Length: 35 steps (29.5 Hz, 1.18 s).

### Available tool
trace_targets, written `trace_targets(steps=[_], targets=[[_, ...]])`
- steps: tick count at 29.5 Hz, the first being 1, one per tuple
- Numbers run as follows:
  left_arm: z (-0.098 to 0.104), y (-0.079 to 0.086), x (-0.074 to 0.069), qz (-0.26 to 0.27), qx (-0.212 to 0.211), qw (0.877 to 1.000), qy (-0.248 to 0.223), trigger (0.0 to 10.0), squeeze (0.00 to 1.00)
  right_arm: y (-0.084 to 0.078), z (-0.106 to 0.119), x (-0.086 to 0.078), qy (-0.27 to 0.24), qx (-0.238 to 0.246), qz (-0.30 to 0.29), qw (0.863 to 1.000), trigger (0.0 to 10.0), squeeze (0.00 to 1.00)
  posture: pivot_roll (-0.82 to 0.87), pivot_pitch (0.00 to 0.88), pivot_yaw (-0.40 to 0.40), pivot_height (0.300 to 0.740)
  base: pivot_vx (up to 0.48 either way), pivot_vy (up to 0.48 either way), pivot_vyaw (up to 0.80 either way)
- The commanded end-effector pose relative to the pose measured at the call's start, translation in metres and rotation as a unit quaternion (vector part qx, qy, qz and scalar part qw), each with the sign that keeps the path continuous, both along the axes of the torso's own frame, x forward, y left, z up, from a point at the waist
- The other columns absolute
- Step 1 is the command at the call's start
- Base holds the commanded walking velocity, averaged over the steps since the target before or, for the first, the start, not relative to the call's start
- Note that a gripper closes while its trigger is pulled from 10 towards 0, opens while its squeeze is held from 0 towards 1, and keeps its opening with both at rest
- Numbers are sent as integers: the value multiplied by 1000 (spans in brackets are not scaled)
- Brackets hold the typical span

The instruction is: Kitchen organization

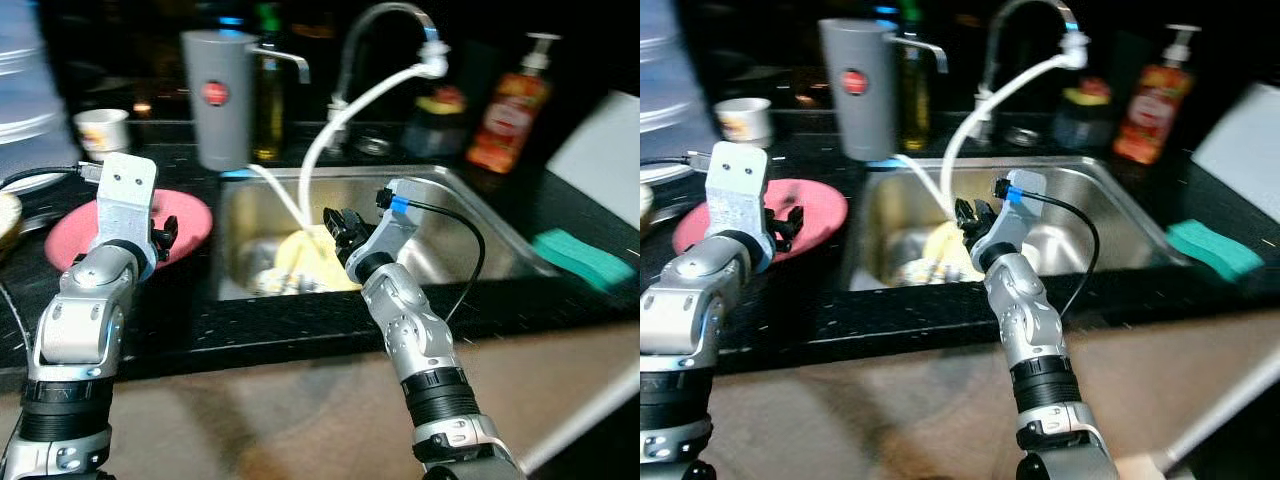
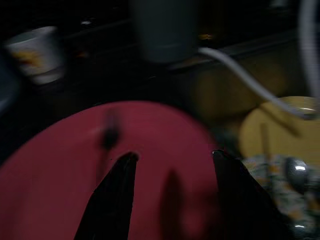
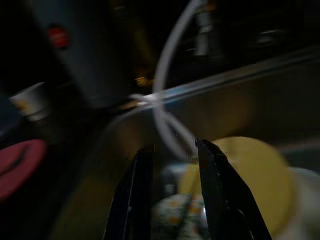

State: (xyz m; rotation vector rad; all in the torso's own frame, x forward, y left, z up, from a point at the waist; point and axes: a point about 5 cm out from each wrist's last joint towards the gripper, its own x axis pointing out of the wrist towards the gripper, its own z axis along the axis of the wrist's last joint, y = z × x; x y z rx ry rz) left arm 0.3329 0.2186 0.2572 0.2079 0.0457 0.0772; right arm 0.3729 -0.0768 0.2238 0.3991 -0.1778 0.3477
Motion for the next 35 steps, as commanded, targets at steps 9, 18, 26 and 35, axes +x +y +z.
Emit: trace_targets(steps=[9, 18, 26, 35], targets=[[-8, 8, 1, 48, -141, 989, -1, 10000, 0, 1, -3, -1, 9, -11, -2, 1000, 10000, 0, 62, 58, -49, 740, 0, 0, 0], [-12, 11, -2, 49, -126, 991, -19, 10000, 0, 1, -3, -1, 13, -13, -4, 1000, 10000, 0, 60, 65, -54, 740, 0, 0, 0], [-6, 12, -3, 47, -125, 991, -30, 10000, 0, 2, -4, -1, 14, -16, 0, 1000, 10000, 0, 55, 69, -61, 740, 0, 0, 0], [-7, 9, -3, 37, -133, 990, -30, 10000, 0, 2, -4, -1, 14, -20, 2, 1000, 10000, 0, 55, 70, -62, 740, 0, 160, 0]])
